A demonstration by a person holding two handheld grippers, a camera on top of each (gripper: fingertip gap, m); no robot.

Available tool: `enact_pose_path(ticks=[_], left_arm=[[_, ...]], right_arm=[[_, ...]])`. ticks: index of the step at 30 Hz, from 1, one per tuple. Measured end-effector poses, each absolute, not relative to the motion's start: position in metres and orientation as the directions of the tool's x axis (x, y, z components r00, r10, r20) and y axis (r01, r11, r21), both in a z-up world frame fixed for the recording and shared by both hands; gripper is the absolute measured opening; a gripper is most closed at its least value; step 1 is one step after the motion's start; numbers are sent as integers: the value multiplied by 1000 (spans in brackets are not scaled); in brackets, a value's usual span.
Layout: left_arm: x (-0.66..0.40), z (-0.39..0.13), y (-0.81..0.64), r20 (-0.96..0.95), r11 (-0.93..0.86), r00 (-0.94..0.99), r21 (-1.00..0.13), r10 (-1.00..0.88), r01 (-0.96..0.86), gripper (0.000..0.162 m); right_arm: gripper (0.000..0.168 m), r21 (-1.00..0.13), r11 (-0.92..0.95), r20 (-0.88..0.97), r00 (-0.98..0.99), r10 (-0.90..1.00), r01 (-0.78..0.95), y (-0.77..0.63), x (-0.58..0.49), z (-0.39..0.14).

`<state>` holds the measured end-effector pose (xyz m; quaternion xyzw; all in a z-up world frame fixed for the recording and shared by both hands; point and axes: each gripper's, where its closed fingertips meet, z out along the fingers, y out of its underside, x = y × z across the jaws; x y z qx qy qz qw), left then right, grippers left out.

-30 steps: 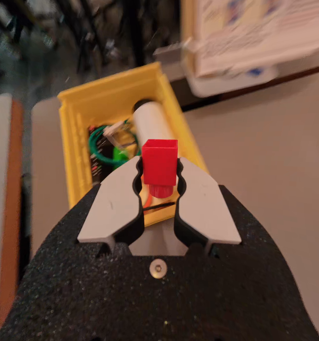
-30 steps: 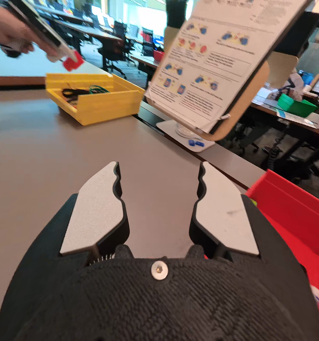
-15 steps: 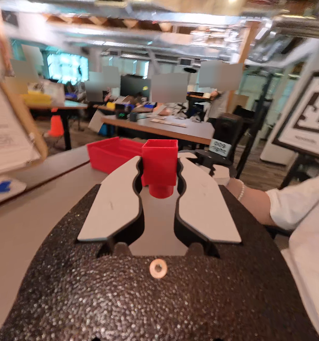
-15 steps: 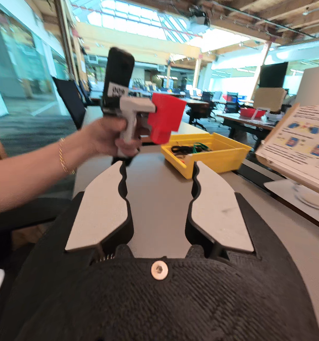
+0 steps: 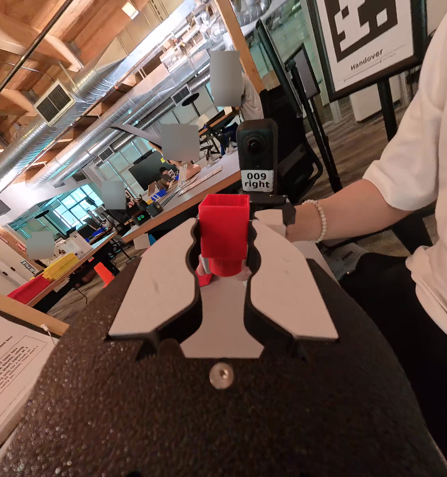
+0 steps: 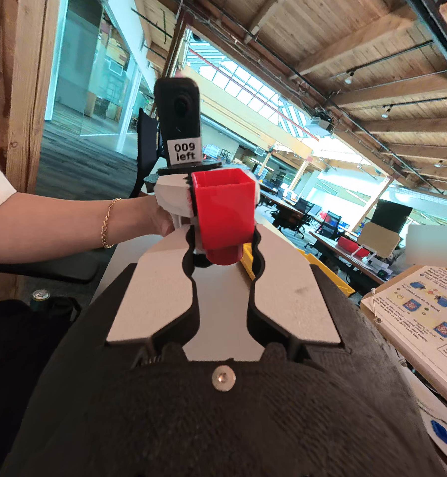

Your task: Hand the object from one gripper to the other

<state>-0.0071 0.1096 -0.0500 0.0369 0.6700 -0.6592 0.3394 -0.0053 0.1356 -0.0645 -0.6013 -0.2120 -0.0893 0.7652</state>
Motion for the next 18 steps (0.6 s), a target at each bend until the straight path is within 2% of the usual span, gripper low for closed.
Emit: enact_pose_path(ticks=[6,10,14,18], left_arm=[[4,-55,124,-399,55,-805,-906,-439,419,35],[26,-52,150,-323,50,-746,-930,-583,364,36],[42,-32,215,-293,77,-501,-910,-814,407,36],[50,-40,311,-263,216,-156,-939,-952,267,32]], right_arm=[[38,-886,231,429,900,79,402,147,6,-69],[37,-922,146,367,930,36,358,166,31,-69],[37,-939,-47,343,936,-79,340,209,84,-65],[36,-829,-305,510,858,-67,469,291,130,-67]])
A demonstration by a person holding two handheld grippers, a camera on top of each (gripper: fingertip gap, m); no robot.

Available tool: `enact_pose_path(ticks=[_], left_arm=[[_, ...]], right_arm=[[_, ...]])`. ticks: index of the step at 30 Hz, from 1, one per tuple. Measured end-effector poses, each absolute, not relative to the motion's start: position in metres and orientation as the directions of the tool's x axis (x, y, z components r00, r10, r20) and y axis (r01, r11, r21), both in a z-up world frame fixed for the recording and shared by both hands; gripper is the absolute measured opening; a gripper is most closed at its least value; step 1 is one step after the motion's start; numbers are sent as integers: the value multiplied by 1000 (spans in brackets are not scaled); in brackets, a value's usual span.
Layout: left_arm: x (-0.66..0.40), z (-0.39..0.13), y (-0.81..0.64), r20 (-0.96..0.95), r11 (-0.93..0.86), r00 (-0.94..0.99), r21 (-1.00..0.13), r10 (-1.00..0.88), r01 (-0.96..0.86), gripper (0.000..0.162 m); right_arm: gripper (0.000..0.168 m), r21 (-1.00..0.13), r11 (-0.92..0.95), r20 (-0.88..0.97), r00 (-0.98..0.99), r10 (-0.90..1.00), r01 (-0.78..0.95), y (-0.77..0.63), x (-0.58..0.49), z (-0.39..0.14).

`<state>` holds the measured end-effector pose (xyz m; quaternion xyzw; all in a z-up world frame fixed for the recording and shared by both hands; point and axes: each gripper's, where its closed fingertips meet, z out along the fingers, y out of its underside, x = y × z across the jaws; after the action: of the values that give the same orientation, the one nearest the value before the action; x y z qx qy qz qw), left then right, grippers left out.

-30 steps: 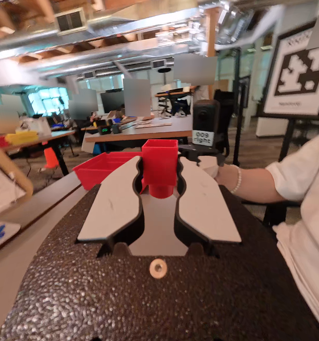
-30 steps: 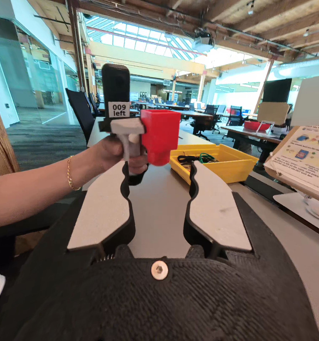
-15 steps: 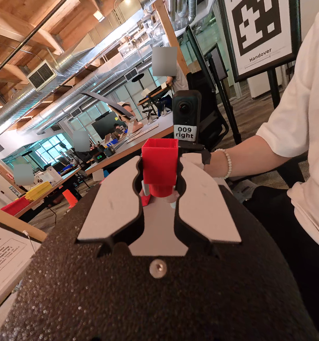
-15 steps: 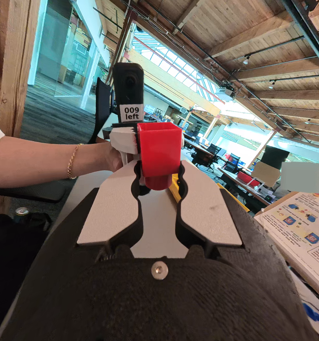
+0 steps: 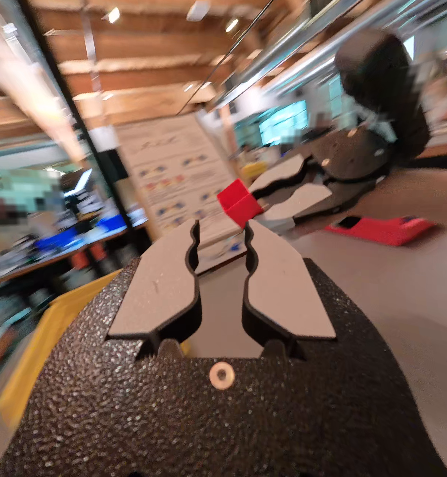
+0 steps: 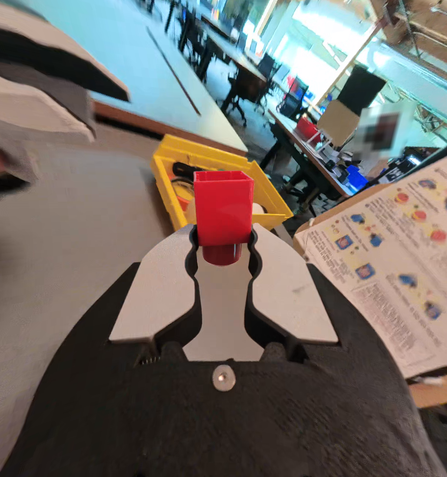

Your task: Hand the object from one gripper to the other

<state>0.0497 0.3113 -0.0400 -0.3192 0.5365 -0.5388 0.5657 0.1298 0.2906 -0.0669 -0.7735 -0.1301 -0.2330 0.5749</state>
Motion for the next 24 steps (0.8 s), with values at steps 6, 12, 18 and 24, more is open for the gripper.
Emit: enact_pose_path(ticks=[6,12,18,24], left_arm=[[34,-73,422,-210,220,193,-975,-959,30,26],[32,-105,450,-107,104,175,-994,-979,-26,26],[35,-118,459,-18,15,154,-1000,-988,-23,26],[37,-115,453,48,-48,114,-999,-992,1,26]], right_arm=[[36,-284,-616,862,477,171,734,439,197,-107],[36,444,-528,828,-106,551,724,521,231,-154],[36,482,-482,839,-226,495,732,543,232,-142],[37,-48,-635,921,279,270,771,508,236,-134]])
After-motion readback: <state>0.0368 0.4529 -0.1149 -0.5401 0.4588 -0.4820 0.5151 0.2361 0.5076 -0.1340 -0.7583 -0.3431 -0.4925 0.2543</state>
